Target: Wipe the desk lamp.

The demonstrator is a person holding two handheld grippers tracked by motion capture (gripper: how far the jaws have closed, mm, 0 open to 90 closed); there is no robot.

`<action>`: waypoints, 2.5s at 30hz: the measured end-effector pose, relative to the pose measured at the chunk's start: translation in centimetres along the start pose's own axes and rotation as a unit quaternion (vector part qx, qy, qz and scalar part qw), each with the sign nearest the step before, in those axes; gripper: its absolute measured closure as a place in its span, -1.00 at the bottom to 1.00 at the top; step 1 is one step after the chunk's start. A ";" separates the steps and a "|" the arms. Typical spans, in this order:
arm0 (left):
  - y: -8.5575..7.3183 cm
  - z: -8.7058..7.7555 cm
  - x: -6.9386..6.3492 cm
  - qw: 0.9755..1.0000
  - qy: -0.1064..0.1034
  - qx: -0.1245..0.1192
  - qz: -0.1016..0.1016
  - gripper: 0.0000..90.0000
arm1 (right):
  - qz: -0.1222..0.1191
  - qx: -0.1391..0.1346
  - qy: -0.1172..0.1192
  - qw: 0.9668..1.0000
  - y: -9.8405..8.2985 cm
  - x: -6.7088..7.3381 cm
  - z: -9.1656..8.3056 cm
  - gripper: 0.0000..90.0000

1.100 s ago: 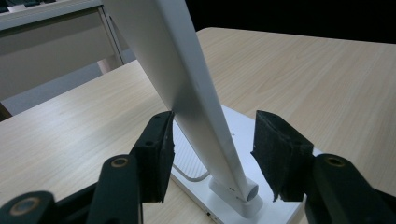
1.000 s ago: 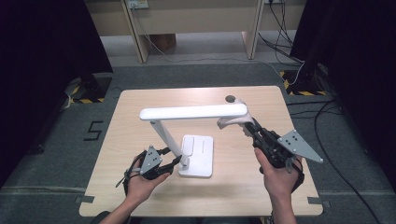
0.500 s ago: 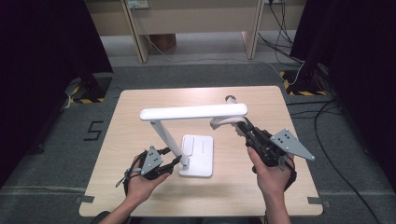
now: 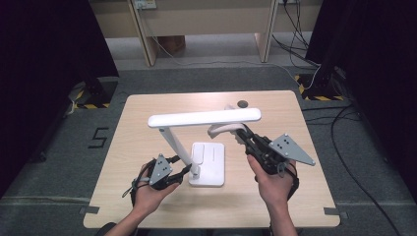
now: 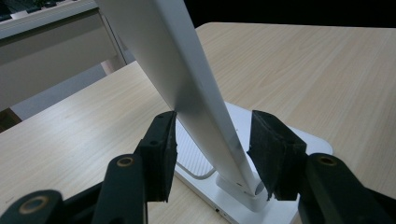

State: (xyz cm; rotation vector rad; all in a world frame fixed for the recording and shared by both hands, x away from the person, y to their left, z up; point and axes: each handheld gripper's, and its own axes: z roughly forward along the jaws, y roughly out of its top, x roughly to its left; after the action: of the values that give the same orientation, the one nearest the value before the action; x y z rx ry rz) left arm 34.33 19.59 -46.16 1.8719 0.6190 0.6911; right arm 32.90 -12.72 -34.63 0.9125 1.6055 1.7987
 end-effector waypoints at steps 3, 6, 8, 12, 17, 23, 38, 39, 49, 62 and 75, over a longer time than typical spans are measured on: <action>0.0 0.0 0.0 1.000 0.001 -0.001 0.001 0.13 | 0.000 0.002 0.003 1.000 0.0 0.4 0.4 0.88; 0.0 0.0 0.0 1.000 0.000 0.000 0.003 0.13 | 0.000 0.003 0.008 1.000 -0.1 0.8 0.9 0.88; 0.0 0.0 -0.1 1.000 0.000 0.001 0.004 0.13 | 0.000 0.004 0.012 1.000 -0.2 1.1 1.2 0.88; 0.1 0.1 -0.2 1.000 -0.001 0.002 0.002 0.13 | 0.000 0.007 0.019 1.000 -0.3 1.8 1.9 0.88; 0.1 0.1 -0.1 1.000 -0.001 -0.001 0.009 0.12 | -0.001 0.012 0.028 1.000 -0.4 2.5 2.6 0.88; 0.1 0.2 -0.2 1.000 -0.001 -0.001 0.011 0.13 | -0.006 0.014 0.037 0.999 -0.6 3.3 3.4 0.88; 0.4 0.2 -0.1 1.000 -0.003 0.002 0.010 0.10 | -0.011 0.030 0.059 0.998 -1.0 5.3 5.3 0.88; 0.4 0.2 -0.1 1.000 0.001 -0.001 0.016 0.10 | -0.011 0.032 0.060 0.998 -1.0 5.3 5.4 0.88; 0.5 0.2 -0.2 1.000 0.002 0.004 0.015 0.09 | -0.014 0.046 0.078 0.996 -1.3 6.4 6.2 0.88; 0.4 0.3 -0.4 1.000 0.004 0.006 0.021 0.06 | -0.011 0.045 0.089 0.995 -1.5 7.7 7.3 0.88; 0.4 0.3 -0.4 1.000 0.003 0.006 0.024 0.05 | -0.029 0.057 0.092 0.994 -2.0 9.0 8.5 0.88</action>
State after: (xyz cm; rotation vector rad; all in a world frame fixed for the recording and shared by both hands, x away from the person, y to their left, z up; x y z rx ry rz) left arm 34.28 18.96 -45.98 1.9020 0.5862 0.7264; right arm 34.05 -0.26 -35.01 0.7600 1.8471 1.8112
